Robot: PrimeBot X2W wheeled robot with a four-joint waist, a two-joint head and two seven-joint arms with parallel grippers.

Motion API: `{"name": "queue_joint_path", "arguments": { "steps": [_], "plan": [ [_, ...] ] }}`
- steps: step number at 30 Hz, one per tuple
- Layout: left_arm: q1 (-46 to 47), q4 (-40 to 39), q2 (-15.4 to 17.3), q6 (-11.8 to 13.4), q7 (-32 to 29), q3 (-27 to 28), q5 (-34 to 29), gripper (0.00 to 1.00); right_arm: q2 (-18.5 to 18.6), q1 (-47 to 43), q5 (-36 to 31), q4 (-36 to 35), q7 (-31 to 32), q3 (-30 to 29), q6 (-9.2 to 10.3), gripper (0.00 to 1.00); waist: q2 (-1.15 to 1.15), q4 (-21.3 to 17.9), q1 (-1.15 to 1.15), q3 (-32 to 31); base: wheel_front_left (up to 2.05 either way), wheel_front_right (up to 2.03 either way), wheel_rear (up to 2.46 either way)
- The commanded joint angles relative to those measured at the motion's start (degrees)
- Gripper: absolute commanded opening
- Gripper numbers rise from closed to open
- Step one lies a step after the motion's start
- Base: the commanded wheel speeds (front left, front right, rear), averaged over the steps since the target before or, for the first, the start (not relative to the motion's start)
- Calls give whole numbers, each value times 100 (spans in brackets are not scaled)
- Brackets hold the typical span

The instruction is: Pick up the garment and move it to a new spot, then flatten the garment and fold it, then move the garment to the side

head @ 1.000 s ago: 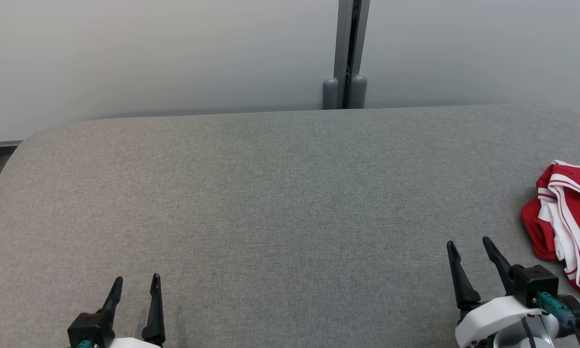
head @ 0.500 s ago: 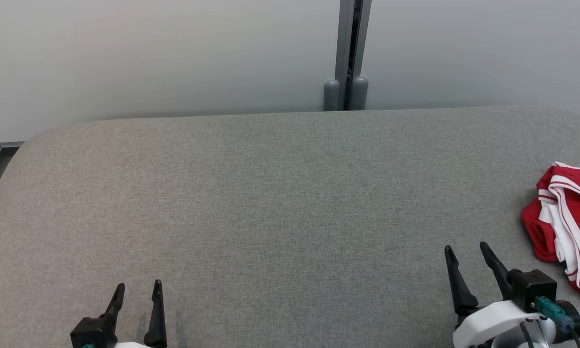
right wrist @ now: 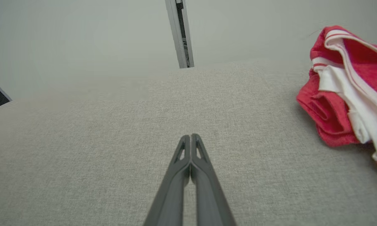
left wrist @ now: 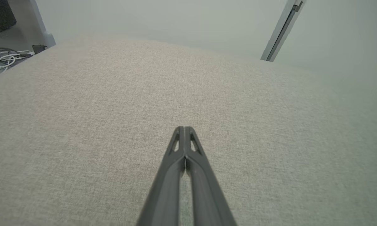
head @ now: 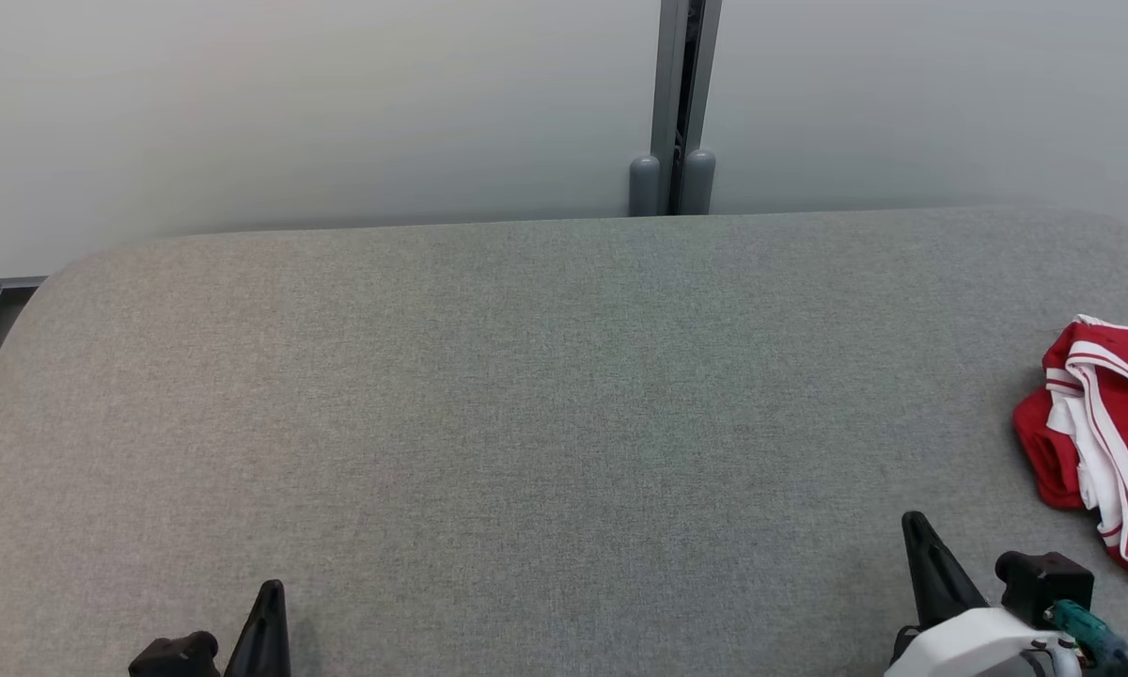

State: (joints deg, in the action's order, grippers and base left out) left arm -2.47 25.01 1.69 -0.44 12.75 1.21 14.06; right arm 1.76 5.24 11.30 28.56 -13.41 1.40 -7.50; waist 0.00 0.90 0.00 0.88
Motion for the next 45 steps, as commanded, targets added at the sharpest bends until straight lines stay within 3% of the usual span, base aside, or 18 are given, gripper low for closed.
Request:
{"name": "queue_joint_path", "arguments": {
  "steps": [1, 33, 45],
  "plan": [
    [145, -99, 49, -33, -32, 50, 190, 0, 32, 134, 202, -118, 50, -51, 0, 0, 0, -1, 0, 0, 0, 0, 0],
    [430, -551, 86, -311, -761, 215, 3272, 0, 73, 103, 3392, -712, 804, -320, 0, 0, 0, -25, 0, -19, 0, 0, 0],
    [521, -651, 94, -379, -969, 272, 4072, 0, 85, 110, 4219, -847, 1013, -405, 0, 0, 0, -33, 0, -26, 0, 0, 0]
  ]
}}
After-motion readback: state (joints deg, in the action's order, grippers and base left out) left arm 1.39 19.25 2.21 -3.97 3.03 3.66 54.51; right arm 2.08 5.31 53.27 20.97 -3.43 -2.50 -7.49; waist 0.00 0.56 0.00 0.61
